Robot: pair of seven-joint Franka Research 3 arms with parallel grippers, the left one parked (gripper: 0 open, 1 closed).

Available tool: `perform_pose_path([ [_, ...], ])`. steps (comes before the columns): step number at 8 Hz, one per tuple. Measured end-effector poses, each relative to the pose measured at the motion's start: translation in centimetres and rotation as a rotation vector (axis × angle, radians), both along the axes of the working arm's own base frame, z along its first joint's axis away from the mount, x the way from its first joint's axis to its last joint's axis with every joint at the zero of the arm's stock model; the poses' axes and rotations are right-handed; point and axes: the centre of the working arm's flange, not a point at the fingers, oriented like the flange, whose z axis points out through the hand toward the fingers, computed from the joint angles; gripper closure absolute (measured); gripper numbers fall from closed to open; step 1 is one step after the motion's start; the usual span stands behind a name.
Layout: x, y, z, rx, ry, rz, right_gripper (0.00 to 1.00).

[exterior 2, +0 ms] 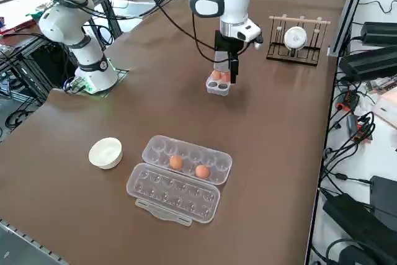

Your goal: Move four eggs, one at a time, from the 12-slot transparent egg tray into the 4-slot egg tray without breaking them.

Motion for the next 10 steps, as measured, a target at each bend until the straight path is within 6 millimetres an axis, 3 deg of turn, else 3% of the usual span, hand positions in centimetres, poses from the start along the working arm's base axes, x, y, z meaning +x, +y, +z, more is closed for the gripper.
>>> perform_pose_path([
  [2,1.2,-5.5,4.1,0.021,0.066,0.068,0.00],
  [4,1.1,-10.7,7.3,0.042,0.085,0.218,0.00],
  [7,-0.3,-20.8,7.1,0.069,0.100,0.471,0.00],
  [8,-0.8,-23.2,6.7,0.056,0.121,0.562,0.00],
  [10,-1.3,-25.6,6.0,0.039,0.146,0.772,0.00],
])
